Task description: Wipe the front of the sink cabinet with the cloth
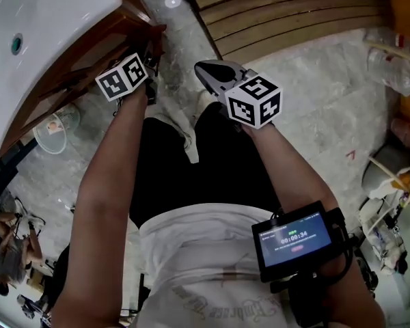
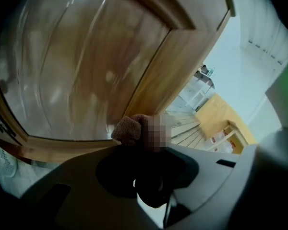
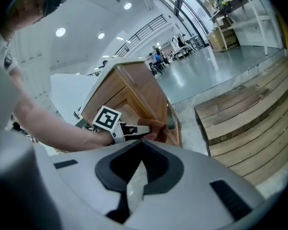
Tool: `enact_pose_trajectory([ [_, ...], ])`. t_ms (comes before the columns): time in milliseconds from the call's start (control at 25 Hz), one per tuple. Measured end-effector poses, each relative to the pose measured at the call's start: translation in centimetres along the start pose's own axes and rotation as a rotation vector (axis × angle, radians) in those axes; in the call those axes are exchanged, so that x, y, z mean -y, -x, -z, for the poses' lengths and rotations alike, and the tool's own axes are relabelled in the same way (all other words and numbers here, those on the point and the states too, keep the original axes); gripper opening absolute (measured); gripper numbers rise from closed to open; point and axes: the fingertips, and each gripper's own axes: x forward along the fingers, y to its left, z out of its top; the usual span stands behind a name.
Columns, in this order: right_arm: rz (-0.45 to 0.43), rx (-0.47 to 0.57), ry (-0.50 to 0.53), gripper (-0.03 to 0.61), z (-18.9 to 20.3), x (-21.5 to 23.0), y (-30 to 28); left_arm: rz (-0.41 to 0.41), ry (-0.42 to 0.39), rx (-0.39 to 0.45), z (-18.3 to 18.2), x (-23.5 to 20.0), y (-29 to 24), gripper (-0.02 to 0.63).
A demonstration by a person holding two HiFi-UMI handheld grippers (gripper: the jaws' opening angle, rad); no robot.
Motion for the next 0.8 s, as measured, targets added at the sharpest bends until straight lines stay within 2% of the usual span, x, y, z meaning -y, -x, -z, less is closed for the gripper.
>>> enact_pose_trajectory([
  [200, -0.012, 0.006, 0.010, 0.014, -1.3, -2.0, 1.6, 0.032, -0.032, 0.047, -1.9, 2.6, 4.1, 0.106],
  [400, -0.032, 0.003, 0.046, 0.014, -2.9, -5.4, 3.4, 0.076, -0.124, 0.022, -1.5, 6.2, 9.7, 0.106],
  [560, -0.085, 0.025, 0.121, 0.014, -5.8, -9.8, 2.9, 0.120, -0.137, 0.051, -1.7, 7.4, 15.7, 0.106],
  [800, -0.149, 0.027, 0.275, 0.014, -10.8, -16.1, 3.5, 0.102, -0.177, 0.157, -4.2, 6.9, 25.5, 0.106],
])
